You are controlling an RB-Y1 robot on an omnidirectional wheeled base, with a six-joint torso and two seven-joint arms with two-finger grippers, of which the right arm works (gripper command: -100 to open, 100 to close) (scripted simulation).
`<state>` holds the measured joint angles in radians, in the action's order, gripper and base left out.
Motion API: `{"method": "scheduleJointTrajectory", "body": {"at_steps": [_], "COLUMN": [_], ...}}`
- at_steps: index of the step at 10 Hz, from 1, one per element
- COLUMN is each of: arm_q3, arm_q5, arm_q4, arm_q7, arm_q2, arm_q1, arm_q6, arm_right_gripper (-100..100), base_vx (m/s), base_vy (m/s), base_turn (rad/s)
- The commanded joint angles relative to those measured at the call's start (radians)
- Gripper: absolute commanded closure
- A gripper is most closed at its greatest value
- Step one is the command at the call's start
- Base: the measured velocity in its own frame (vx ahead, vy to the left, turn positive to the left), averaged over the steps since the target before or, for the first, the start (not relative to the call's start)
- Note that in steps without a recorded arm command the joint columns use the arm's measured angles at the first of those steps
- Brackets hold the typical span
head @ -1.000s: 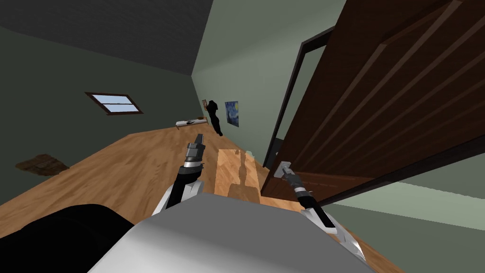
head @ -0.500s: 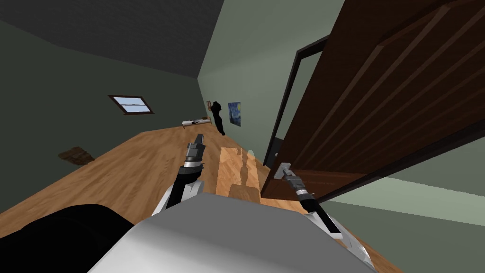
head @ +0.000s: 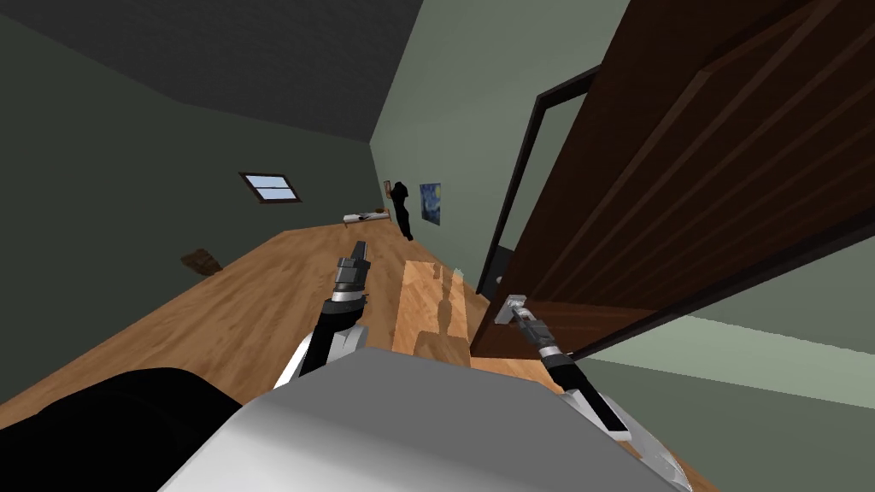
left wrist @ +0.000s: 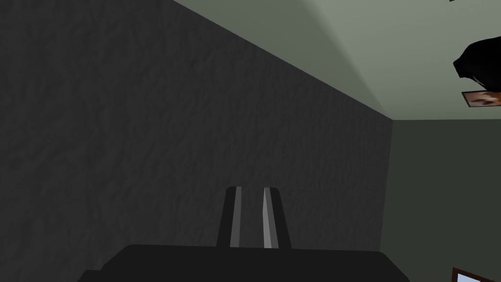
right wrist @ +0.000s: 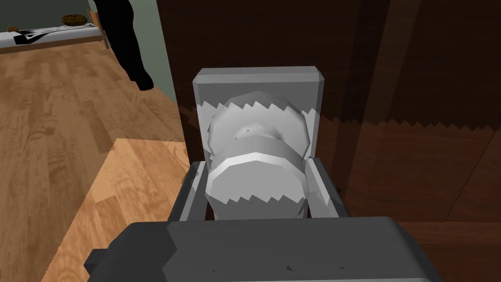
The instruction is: Pull the door open
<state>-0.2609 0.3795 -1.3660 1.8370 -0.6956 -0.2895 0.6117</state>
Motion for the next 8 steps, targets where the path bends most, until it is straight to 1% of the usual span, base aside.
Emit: {"method": "scheduleJointTrajectory", "body": {"at_steps": [1, 3, 4, 5, 6, 8], "arm_q3": [-0.007, -0.016, -0.015, -0.024, -0.025, -0.033], "arm_q5": [-0.003, -0.007, -0.006, -0.012, -0.013, -0.019], "arm_q4": [0.001, 0.004, 0.003, 0.010, 0.011, 0.019], "arm_q7": [0.017, 0.033, 0.026, 0.039, 0.043, 0.060], "arm_q2": [-0.017, -0.035, -0.029, -0.040, -0.043, -0.060], "arm_q1": [-0.006, -0.012, -0.013, -0.018, -0.019, -0.024], "arm_q6": [0.023, 0.045, 0.031, 0.049, 0.055, 0.081], "arm_right_gripper": [100, 100, 100, 100, 100, 100], "base_vx": [-0.220, -0.185, -0.073, -0.101, -0.163, -0.195], "base_vy": [-0.076, -0.087, -0.044, -0.069, -0.100, -0.073], "base_turn": [0.116, 0.107, 0.032, 0.125, 0.127, 0.129]}}
